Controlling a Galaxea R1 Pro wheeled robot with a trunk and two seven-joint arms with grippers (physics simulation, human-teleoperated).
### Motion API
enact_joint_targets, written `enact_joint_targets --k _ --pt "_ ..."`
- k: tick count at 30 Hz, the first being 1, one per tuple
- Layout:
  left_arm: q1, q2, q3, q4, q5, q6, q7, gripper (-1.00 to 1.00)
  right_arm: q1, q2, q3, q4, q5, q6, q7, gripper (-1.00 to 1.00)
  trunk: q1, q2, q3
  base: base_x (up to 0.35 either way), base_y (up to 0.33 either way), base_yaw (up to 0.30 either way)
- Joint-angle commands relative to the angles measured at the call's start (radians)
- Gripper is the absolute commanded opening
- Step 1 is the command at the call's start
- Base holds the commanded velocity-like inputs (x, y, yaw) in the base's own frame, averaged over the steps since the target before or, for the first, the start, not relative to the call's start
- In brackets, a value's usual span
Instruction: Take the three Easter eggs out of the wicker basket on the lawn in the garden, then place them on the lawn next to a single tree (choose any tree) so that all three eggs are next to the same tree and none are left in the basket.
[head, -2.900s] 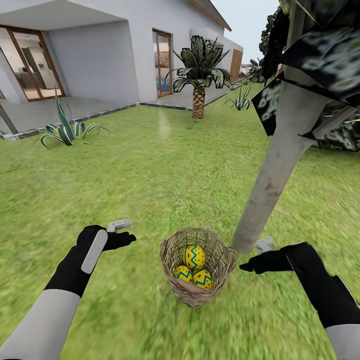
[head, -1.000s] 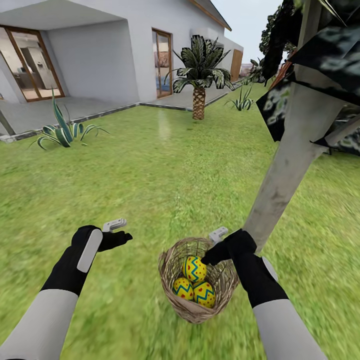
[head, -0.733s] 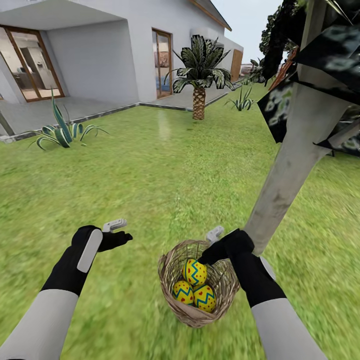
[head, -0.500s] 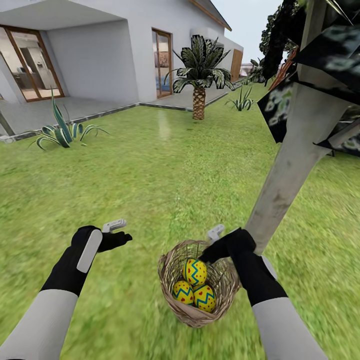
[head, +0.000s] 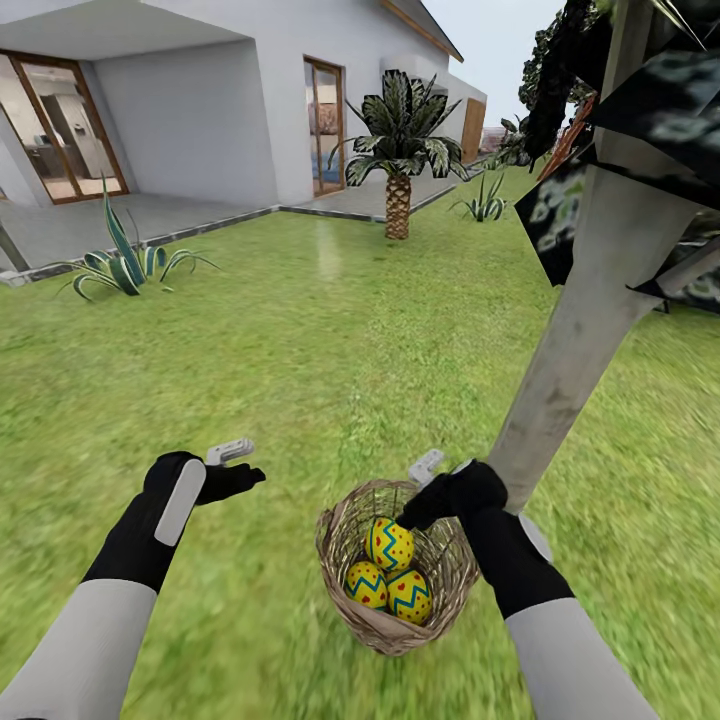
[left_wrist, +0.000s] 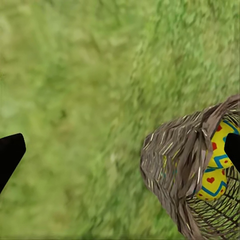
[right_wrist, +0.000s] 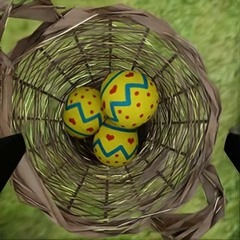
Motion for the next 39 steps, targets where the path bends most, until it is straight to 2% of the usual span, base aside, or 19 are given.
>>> enact_joint_targets --k 1,4,5,24,28,32,39 --pt "-0.001 0.000 0.000 -0.001 0.010 0.003 0.009 1.00 -0.001 0.000 0.006 -0.001 0.011 -0.003 0.010 1.00 0.000 0.000 -0.001 0.000 0.000 0.000" --pt "0.000 0.000 0.000 -0.001 0.010 0.004 0.009 1.00 -0.001 0.000 0.023 -0.001 0.010 -0.014 0.010 1.00 0.008 -0.014 -0.007 0.000 0.000 0.000" --pt "0.000 -0.001 0.000 -0.001 0.010 0.004 0.009 1.00 -0.001 0.000 0.176 -0.002 0.010 -0.015 0.010 1.00 0.011 -0.021 -0.010 0.000 0.000 0.000" --pt "0.000 -0.002 -0.001 0.009 0.010 0.005 0.008 1.00 0.000 -0.002 0.170 -0.005 0.009 -0.016 -0.005 1.00 0.084 -0.154 -0.070 0.000 0.000 0.000" --pt "0.000 -0.002 -0.001 0.010 0.011 0.005 0.008 1.00 0.000 -0.002 0.168 -0.008 0.009 -0.016 -0.048 1.00 0.100 -0.182 -0.082 0.000 0.000 0.000" --pt "0.000 -0.003 -0.001 0.010 0.012 0.004 0.008 1.00 0.000 -0.001 0.167 -0.009 0.004 -0.017 -0.129 1.00 0.115 -0.210 -0.095 0.000 0.000 0.000" --pt "0.000 -0.004 -0.001 0.010 0.012 0.004 0.007 1.00 0.000 0.000 0.167 -0.009 0.002 -0.017 -0.150 1.00 0.142 -0.259 -0.117 0.000 0.000 0.000"
